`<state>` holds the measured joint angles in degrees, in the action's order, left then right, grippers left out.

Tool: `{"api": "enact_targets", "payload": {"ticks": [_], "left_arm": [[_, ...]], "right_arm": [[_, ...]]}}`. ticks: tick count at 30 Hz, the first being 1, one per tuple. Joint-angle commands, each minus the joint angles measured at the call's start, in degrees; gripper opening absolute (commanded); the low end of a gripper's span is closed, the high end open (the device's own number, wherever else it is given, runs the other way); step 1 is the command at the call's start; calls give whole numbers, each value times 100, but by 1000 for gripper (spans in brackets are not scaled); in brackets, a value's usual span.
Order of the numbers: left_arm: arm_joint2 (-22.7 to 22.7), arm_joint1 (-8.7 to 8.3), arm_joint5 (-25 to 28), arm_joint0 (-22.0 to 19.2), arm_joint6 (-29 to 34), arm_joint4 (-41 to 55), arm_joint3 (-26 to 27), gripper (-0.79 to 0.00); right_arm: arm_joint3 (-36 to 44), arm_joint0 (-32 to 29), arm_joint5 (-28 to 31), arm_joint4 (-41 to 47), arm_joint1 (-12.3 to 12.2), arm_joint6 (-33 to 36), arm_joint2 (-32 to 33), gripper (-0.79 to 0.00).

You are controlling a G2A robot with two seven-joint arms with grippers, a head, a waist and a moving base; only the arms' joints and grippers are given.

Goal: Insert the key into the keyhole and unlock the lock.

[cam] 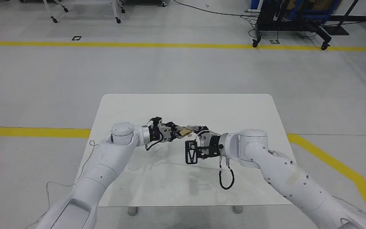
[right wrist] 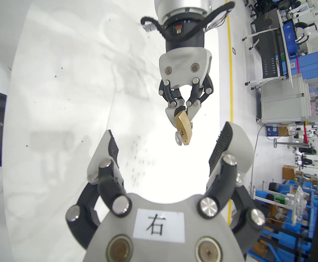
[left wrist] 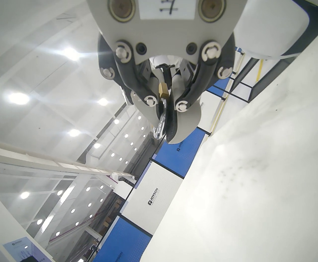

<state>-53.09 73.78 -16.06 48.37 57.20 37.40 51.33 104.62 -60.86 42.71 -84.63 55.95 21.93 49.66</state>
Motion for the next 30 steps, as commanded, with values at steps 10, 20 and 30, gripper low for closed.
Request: {"api": "enact_targets", "payload": {"ticks": [10,20,30], "left_arm": [[-201,-53,388,174,33,5,280,-785],[-381,-108,1334,366,86,-204,665,-785],[-407,-132,1595,489,104,-442,872,-785]], "right_arm": [[7,-334,522,-204,-136,-861,426,-785],[-681,-263,835,208,-114,-1877,516,-785],[-1034,-109,620,321,-40,-1992,473,-785]]}}
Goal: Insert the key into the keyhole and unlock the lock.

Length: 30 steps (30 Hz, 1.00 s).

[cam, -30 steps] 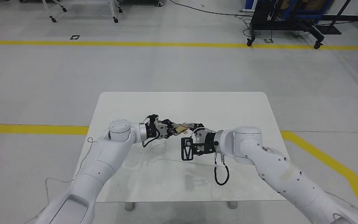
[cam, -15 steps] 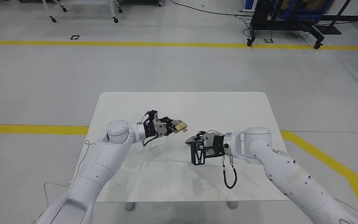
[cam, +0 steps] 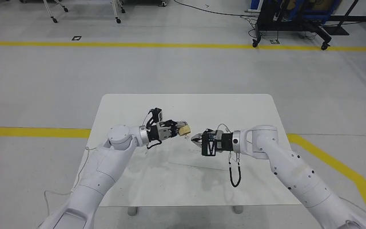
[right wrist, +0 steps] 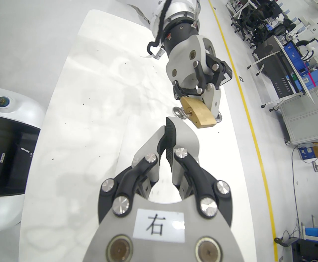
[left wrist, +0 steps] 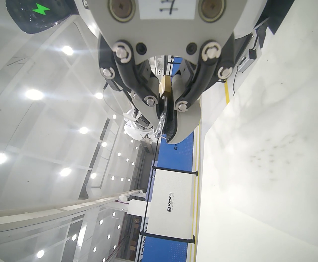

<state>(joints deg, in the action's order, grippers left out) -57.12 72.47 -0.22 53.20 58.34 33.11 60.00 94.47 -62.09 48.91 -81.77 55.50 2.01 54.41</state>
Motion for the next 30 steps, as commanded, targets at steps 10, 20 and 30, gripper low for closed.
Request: {"api": "enact_targets", "payload": {"ticks": [10,20,30], "left_arm": [[-149,-1,177,115,-335,92,101,-785],[-129,2,204,179,-387,-67,222,-785],[-189,-6,135,169,-369,-86,197,-785]], "right_arm": [[-25,124,127,-78,68,-181,-165,-785],[-296,369,-38,111,206,-53,-400,-785],[-382,504,188,143,267,-203,-476,-699]]}}
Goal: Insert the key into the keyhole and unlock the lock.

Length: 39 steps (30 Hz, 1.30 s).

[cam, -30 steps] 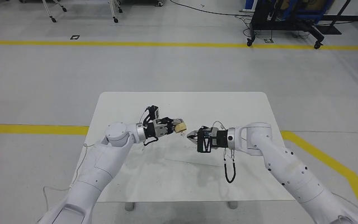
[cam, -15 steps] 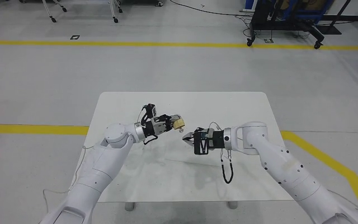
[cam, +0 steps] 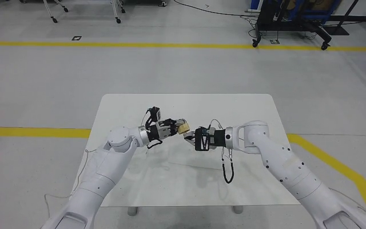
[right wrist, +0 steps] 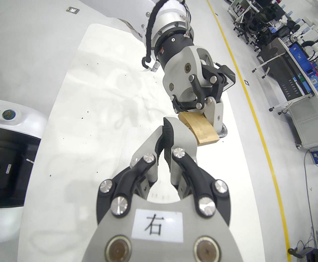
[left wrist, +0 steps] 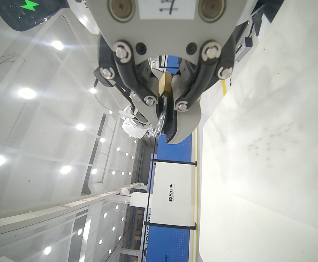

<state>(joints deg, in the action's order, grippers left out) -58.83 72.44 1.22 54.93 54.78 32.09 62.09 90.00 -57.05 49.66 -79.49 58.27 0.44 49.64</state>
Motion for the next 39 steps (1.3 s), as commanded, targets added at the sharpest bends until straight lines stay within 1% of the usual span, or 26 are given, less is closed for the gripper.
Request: {"api": "enact_targets", "payload": {"ticks": [1,2,5,7,8,22,27,29,32,34,35,38,39], "left_arm": [[-48,-4,-18,-6,-43,52,-25,-785],[-81,-5,-29,-5,-81,96,-39,-785],[-183,-3,-177,-16,-126,332,-109,-785],[-261,21,-443,-2,109,891,-167,-785],[-280,26,-492,-4,155,1004,-184,-785],[-280,26,-492,-4,155,1004,-184,-785],[-281,4,-256,155,-624,451,111,-785],[-295,0,-250,218,-845,351,206,-785],[-328,-1,-286,294,-1168,273,302,-785],[-331,-1,-429,323,-1260,270,328,-785],[-329,-1,-521,325,-1323,242,322,-785],[-285,-2,-747,304,-1507,51,338,-785],[-275,-1,-767,303,-1550,2,359,-785]], "right_arm": [[175,3,275,-263,-28,-72,-5,-449],[242,-9,348,-386,-43,-53,-4,0],[242,-9,348,-386,-43,-53,-4,0],[242,-9,348,-386,-43,-53,-4,0],[242,-9,348,-386,-43,-53,-4,0],[242,-9,348,-386,-43,-53,-4,0],[240,-18,299,-403,-43,-35,2,0],[320,-114,-173,-580,-39,67,43,0],[404,-284,-820,-823,-37,-178,123,0],[459,-450,-1563,-1109,-32,-219,197,0],[527,-539,-1780,-1250,-27,-277,168,0],[516,-626,-2237,-1625,11,-308,50,0],[485,-602,-2291,-1741,37,-264,-38,0]]}}
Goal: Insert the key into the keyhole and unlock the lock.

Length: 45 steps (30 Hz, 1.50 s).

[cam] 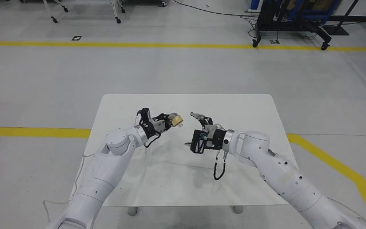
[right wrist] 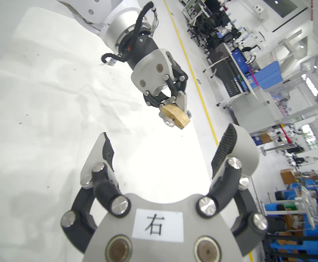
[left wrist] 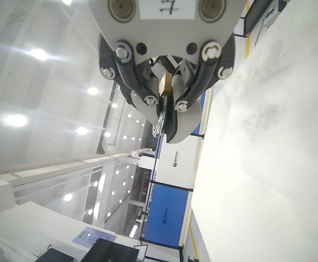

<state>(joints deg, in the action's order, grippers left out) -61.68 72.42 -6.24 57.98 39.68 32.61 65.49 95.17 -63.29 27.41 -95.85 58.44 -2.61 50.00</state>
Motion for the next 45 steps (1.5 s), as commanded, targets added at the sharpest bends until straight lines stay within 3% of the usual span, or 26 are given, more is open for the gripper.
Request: {"api": "enact_targets", "payload": {"ticks": [1,2,3,4,6,9,17,18,29,33,36,38,45], "left_arm": [[18,2,-38,3,-79,-90,36,-785],[21,5,-62,12,-97,-87,49,-785],[20,7,-83,16,-96,-75,60,-785],[17,7,-103,17,-107,-85,62,-785],[16,7,-198,13,-89,-82,52,-785],[5,8,-294,-8,-78,-79,27,-785],[5,14,-391,-41,-70,-131,-1,-785],[4,16,-403,-42,-74,-129,-4,-785],[26,29,-425,-59,-72,-220,-19,-785],[34,31,-331,-54,-74,-300,3,-785],[45,21,-49,-49,-41,-506,119,-785],[24,3,458,14,-39,-744,295,-785],[-115,-60,1424,318,-71,-1215,697,-785]], "right_arm": [[-96,63,-133,-138,51,74,-138,0],[-150,106,-201,-161,84,111,-204,-58],[-199,150,-254,-183,115,149,-264,-296],[-238,187,-318,-204,145,179,-316,-406],[-307,220,-512,-234,200,245,-396,-434],[-351,207,-893,-399,262,315,-475,-573],[-375,135,-1037,-501,350,474,-527,-665],[-392,138,-1023,-488,359,462,-519,-711],[-466,97,-1090,-652,452,602,-517,-723],[-500,102,-1054,-601,489,624,-500,-785],[-537,92,-1063,-467,516,571,-453,-785],[-573,73,-1036,-260,524,375,-365,-785],[-772,-163,-553,542,419,-892,271,-785]]}}
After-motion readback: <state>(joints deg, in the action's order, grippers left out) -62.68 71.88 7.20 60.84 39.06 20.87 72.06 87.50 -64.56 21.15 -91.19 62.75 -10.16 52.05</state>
